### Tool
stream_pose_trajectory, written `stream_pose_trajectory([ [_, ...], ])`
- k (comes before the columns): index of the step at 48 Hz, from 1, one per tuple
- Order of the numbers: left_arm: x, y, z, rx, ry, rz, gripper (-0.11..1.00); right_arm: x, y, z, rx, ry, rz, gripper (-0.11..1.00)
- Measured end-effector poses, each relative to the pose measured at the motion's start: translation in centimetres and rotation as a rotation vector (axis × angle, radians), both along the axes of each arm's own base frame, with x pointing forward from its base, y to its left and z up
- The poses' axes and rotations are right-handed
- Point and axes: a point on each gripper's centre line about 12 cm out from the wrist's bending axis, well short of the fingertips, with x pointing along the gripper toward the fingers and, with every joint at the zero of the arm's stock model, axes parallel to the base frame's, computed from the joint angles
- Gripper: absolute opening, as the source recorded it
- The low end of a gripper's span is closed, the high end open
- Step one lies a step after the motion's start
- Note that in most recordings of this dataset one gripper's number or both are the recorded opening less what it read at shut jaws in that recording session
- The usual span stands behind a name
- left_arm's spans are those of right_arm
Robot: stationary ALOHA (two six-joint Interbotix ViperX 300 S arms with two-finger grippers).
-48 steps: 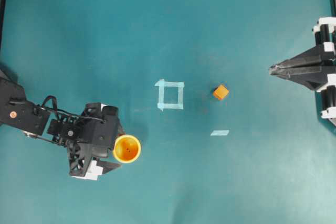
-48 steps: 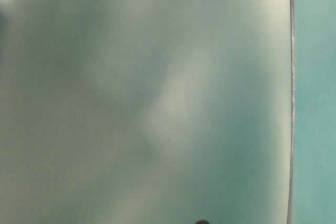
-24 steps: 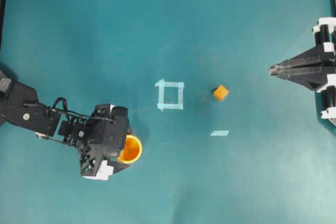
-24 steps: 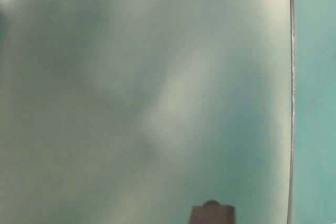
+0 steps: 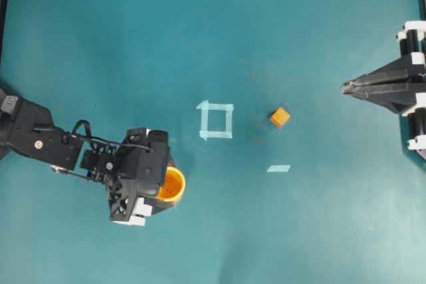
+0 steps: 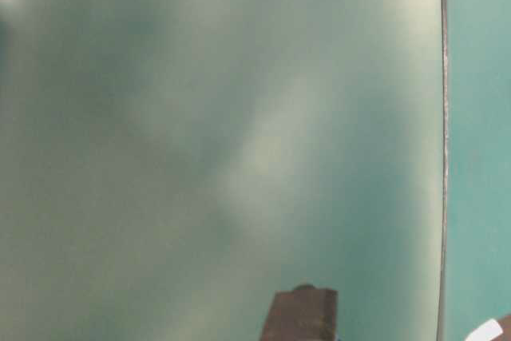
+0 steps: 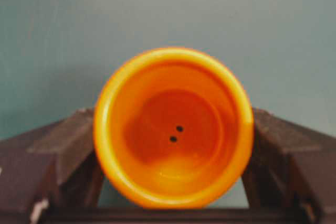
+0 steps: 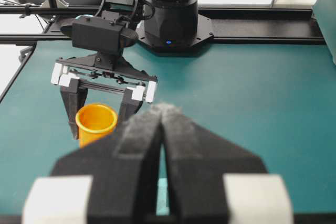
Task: Move the cup toward the block with left arm.
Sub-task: 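Lift the orange cup and carry it rightward toward the cube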
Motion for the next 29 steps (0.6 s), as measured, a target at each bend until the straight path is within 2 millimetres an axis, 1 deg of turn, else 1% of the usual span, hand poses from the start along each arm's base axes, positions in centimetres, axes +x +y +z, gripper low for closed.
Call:
stream_pose_trajectory([
  [5, 0.8, 0.1, 0.6, 0.002, 0.007, 0.008, 0.69, 0.0, 0.0, 0.0, 0.0, 0.0, 0.0, 0.0],
  [10, 2.0, 0.7, 1.5, 0.006, 0.017, 0.032, 0.69, 0.0, 0.0, 0.0, 0.0, 0.0, 0.0, 0.0],
  [19, 4.4, 3.1, 3.6, 0.008, 0.027, 0.103, 0.69, 0.1, 0.0, 0.4, 0.0, -0.008, 0.0, 0.0],
  [29, 7.2, 6.0, 4.9, 0.012, -0.002, 0.175, 0.69, 0.1, 0.0, 0.6, 0.0, -0.008, 0.0, 0.0],
])
